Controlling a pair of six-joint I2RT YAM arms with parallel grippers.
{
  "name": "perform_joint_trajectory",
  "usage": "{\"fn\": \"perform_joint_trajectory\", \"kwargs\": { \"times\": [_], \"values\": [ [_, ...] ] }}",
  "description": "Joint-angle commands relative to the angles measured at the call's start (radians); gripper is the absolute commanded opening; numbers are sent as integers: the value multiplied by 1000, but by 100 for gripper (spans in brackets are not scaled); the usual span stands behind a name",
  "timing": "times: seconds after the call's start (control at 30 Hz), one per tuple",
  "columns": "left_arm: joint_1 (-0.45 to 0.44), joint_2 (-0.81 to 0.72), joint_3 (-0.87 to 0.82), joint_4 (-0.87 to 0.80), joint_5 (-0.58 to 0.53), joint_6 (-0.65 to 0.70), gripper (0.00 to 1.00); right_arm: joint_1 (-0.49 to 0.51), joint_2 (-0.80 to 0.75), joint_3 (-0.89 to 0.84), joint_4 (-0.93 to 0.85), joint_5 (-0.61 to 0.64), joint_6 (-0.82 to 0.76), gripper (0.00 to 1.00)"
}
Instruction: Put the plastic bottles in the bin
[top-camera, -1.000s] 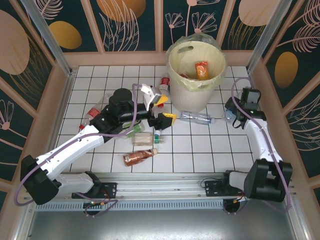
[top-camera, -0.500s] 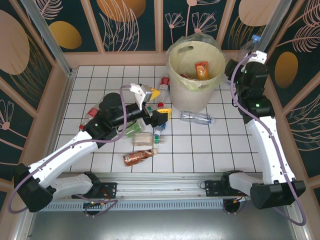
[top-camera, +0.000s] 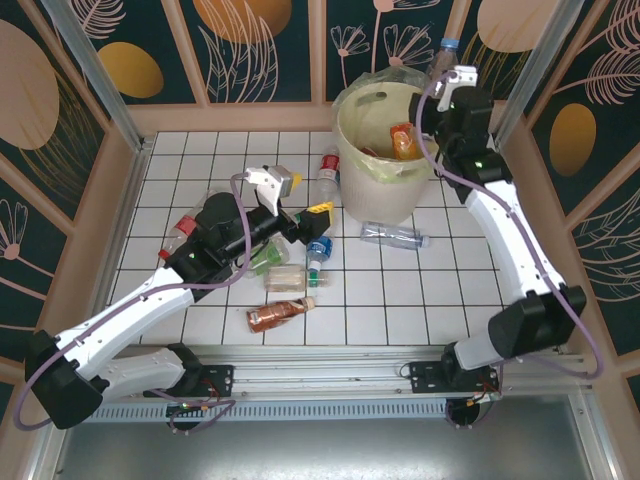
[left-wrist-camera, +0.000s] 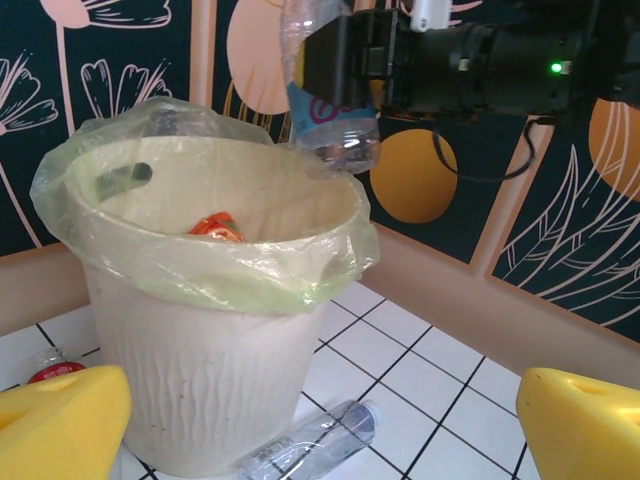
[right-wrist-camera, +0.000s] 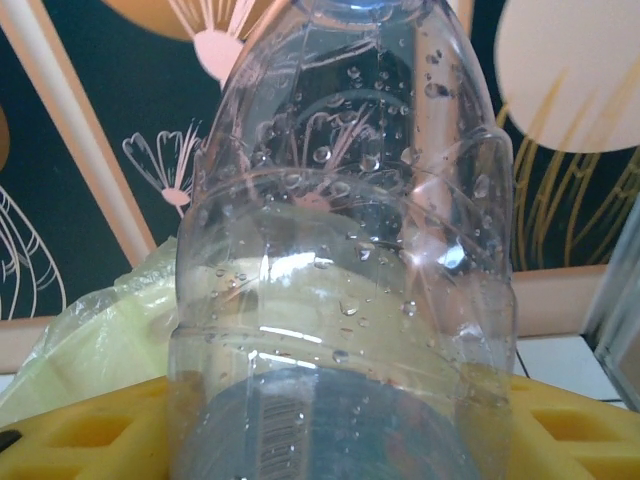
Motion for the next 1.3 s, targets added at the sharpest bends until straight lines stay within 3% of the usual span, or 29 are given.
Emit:
{"fn": "perform_joint_trajectory", "kwargs": {
  "times": [0.0, 0.2, 0.37, 0.63, 0.97, 1.27],
  "values": [
    [-4, 15, 14, 13, -16, 2, 99, 6, 62, 89, -51, -71, -34, 65],
    [-4, 63, 58, -43, 27, 26, 99, 9, 173, 147, -160, -140, -38, 65],
    [-4, 108, 96, -97, 37, 27, 99, 11, 177, 82, -168, -156, -23, 66],
    [-4, 127, 106, -110, 56, 25, 99, 9, 148, 28, -184, -133, -8, 75],
    [-4, 131, 109, -112, 66, 24, 99, 9, 134, 89, -207, -104, 8, 87],
    [-4, 130, 113, -116, 72, 27, 99, 7, 80, 131, -219, -209, 24, 81]
  ]
}}
